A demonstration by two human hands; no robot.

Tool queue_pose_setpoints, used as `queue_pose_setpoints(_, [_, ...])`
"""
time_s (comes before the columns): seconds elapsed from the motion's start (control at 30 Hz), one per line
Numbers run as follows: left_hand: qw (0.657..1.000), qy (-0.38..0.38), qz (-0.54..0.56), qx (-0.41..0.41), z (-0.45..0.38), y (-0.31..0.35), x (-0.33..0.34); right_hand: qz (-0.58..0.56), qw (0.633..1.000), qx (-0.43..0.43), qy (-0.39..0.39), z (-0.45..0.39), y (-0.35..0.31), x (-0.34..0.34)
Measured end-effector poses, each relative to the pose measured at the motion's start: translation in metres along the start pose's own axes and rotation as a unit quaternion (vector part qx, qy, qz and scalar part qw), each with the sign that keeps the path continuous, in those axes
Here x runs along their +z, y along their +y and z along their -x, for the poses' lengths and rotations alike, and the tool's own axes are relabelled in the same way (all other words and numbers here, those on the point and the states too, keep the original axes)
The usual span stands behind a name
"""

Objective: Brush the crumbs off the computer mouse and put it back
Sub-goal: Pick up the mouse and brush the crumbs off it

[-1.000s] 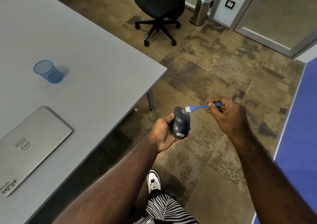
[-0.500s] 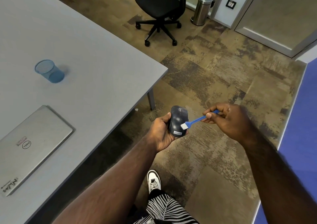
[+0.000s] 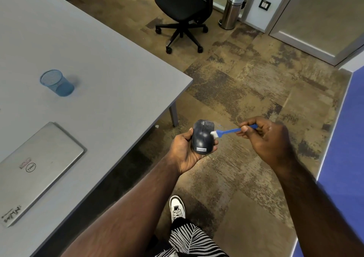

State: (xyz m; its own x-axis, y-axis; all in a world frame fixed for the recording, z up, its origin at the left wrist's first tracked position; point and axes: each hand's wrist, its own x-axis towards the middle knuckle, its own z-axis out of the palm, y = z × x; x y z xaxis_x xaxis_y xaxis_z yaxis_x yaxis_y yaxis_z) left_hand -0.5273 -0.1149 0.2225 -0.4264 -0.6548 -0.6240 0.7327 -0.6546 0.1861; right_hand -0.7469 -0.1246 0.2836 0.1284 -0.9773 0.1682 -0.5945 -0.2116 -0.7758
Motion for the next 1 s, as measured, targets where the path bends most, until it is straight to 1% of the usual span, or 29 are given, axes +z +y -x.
queue_pose_setpoints(0.07, [1.000,-0.005,0.005,0.004,-0.001,0.001,-0.001,-0.005,0.998,-0.005,-0.062,0.005,-0.005,0.001])
queue_pose_setpoints(0.1, [1.000,-0.008,0.001,0.006,-0.001,0.002,-0.002,0.001,0.997,-0.007,-0.076,0.007,-0.007,0.003])
queue_pose_setpoints(0.13, [1.000,-0.006,-0.003,0.008,-0.001,0.003,-0.001,0.005,0.998,-0.005,-0.066,0.008,-0.006,0.005])
queue_pose_setpoints(0.23, [1.000,0.001,0.001,0.003,-0.001,0.003,-0.001,-0.008,1.000,0.022,0.011,0.006,-0.001,0.005])
queue_pose_setpoints(0.37, [1.000,0.008,-0.007,0.007,0.000,0.004,-0.003,-0.001,1.000,0.000,0.007,0.005,-0.003,0.008])
queue_pose_setpoints(0.5, [0.999,-0.036,-0.014,-0.025,0.003,0.001,-0.004,0.028,0.996,0.048,0.069,-0.006,-0.001,0.010])
queue_pose_setpoints(0.53, [0.998,-0.043,-0.016,-0.031,0.003,0.000,-0.003,0.025,0.996,0.045,0.068,-0.008,-0.002,0.011])
queue_pose_setpoints(0.63, [0.998,-0.042,-0.026,-0.034,0.003,0.000,-0.003,0.028,0.999,0.015,0.030,-0.007,-0.009,0.015])
queue_pose_setpoints(0.77, [0.998,-0.033,-0.051,-0.033,0.007,0.001,-0.003,0.068,0.995,0.037,0.062,-0.012,-0.004,0.012])
queue_pose_setpoints(0.9, [0.997,-0.005,-0.076,-0.025,0.007,0.002,-0.002,0.029,0.999,0.013,0.008,-0.008,-0.010,0.012])
queue_pose_setpoints(0.93, [0.997,-0.001,-0.080,-0.023,0.007,0.002,-0.002,0.039,0.999,0.015,0.009,-0.008,-0.010,0.012])
queue_pose_setpoints(1.0, [0.996,0.003,-0.085,-0.024,0.007,0.000,-0.001,0.081,0.996,0.032,0.037,-0.011,-0.008,0.012])
